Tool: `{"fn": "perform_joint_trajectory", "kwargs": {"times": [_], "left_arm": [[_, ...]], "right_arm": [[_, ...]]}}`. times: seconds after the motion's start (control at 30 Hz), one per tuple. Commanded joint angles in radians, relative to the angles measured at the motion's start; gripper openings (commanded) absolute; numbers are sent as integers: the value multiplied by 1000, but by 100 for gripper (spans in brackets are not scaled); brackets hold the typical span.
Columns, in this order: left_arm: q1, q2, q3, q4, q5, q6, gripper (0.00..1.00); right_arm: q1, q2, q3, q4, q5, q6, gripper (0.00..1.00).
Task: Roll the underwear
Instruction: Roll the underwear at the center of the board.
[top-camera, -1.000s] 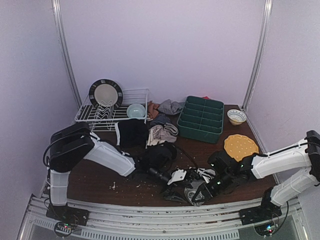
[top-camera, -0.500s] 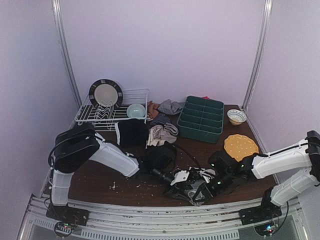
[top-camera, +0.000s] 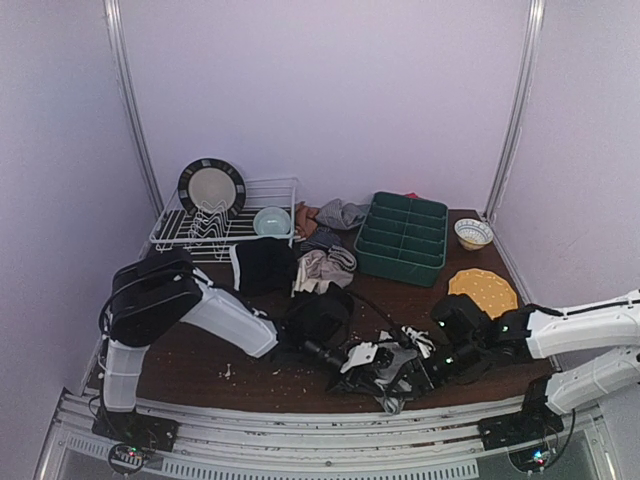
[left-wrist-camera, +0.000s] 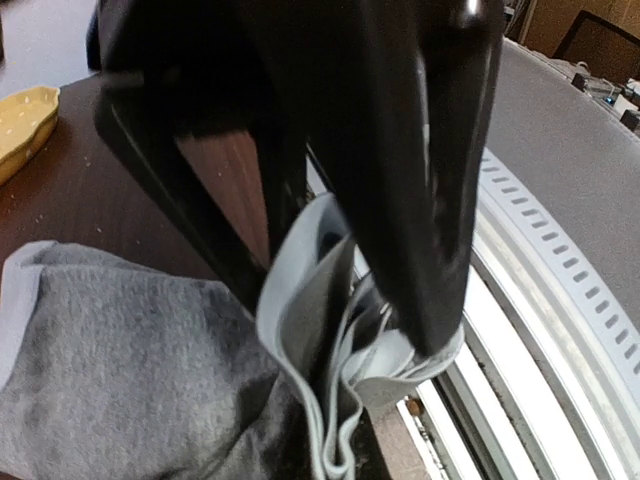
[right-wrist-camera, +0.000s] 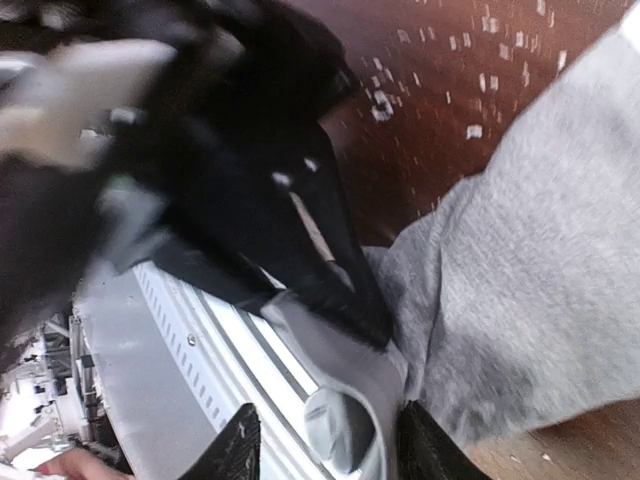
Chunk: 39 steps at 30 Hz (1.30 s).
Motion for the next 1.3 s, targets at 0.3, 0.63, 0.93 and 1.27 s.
{"fn": "perform_joint_trajectory", "kwargs": {"times": [0.3,0.63,0.93,1.27], "left_arm": [[6,-30,8,-107,15,-326,0],[37,12,173,-411,101,-504,0],[105,36,201,-390,178,-717,0],[140,53,259,-367,189,-889,0]], "right_arm": [[179,-249,63,-265,514,-21,51],[247,-268,3,-141,635,-65,51],[247,-263,-49,-55,715,-111,50],[248,-150,-6,-3,582,-137,60]]}}
